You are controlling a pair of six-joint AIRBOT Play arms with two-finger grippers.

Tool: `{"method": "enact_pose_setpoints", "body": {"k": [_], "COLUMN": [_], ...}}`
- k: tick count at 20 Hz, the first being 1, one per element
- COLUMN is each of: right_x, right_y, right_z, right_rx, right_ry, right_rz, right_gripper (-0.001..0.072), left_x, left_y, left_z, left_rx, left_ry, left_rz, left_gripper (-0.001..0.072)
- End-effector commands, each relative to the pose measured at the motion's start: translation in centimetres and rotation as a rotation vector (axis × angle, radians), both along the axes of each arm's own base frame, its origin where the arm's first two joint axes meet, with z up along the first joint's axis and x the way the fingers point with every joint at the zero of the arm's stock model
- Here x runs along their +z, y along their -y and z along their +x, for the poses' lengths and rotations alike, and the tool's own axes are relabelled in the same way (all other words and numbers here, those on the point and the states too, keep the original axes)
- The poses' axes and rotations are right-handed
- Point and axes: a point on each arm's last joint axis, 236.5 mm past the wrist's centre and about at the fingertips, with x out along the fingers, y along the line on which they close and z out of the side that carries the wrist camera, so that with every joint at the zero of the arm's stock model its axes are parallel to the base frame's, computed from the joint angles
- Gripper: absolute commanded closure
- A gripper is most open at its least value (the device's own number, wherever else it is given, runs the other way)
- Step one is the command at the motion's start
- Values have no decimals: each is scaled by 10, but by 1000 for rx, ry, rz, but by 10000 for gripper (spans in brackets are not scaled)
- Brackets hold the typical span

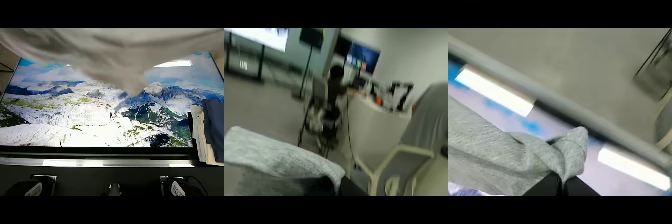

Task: Fold the shirts.

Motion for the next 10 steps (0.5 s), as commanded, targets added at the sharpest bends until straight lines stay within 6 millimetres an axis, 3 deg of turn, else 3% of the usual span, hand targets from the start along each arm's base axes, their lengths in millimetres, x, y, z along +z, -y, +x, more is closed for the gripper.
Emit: {"method": "enact_pose_setpoints", "body": {"k": [1, 3, 6, 8, 10], "right_x": [98, 83, 40, -4, -67], "right_y": [-25, -35, -36, -32, -23], "right_z": [-102, -115, -114, -109, -106], "right_rx": [-47, -24, -6, 7, 14], "right_ry": [280, 217, 36, -161, -441], "right_rz": [-61, -86, -85, -65, -43], "right_gripper": [699, 698, 698, 698, 698], "left_x": [101, 98, 78, 59, 34], "left_y": [-21, -21, -24, -31, -34], "left_z": [-87, -84, -63, -42, -18], "left_rx": [89, 86, 103, 132, 143], "left_ry": [299, 286, 232, 179, 108], "left_rz": [-6, -2, 16, 37, 56], "left_gripper": [683, 682, 682, 682, 682]}}
